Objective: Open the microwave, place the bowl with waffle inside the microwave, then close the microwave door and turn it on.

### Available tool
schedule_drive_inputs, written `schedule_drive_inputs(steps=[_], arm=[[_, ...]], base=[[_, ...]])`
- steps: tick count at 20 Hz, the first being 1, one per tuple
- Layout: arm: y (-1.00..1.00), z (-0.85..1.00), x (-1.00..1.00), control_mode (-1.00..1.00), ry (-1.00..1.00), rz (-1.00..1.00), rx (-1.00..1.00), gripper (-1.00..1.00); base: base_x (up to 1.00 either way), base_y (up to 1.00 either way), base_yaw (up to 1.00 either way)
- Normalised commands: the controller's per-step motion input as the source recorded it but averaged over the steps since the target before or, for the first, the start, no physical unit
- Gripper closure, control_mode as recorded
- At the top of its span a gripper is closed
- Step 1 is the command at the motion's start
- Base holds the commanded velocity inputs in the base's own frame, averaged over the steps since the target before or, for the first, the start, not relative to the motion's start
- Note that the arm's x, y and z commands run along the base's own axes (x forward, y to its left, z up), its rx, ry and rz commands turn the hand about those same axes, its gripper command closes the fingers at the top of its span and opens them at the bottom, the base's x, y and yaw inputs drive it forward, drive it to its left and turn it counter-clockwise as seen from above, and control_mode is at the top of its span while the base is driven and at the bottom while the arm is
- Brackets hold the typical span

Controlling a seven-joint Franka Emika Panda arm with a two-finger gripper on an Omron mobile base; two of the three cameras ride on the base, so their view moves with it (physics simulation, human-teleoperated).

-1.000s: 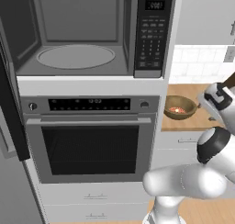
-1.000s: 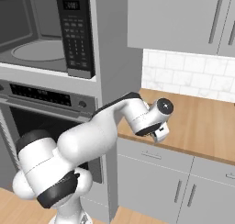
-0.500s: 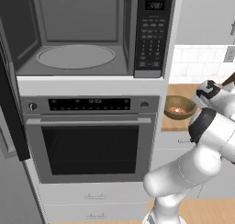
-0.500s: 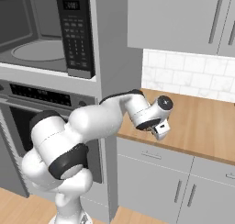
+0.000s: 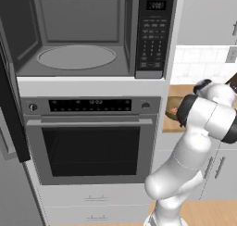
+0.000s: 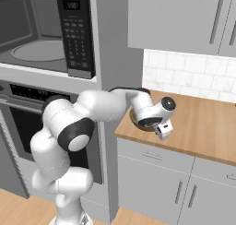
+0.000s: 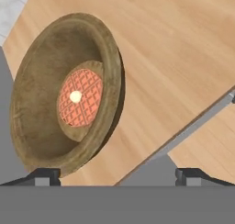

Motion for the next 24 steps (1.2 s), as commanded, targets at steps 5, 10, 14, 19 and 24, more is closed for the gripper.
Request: schedule_drive_inputs(steps=[5,10,14,19,24], arm=[[-0.15,-0.3,0.33,-1.0,0.0,0.0,0.02,-1.0],[-0.03,-0.24,0.33,-1.0,0.0,0.0,0.0,-1.0],[0.0,-0.24,0.32,-1.0,0.0,0.0,0.0,-1.0],[0.0,-0.22,0.35,-1.0,0.0,0.0,0.0,-1.0],[0.0,-0.17,0.28,-1.0,0.0,0.0,0.0,-1.0]], base=[[0.0,0.0,0.0],[0.0,0.0,0.0],[0.0,0.0,0.0],[0.0,0.0,0.0],[0.0,0.0,0.0]])
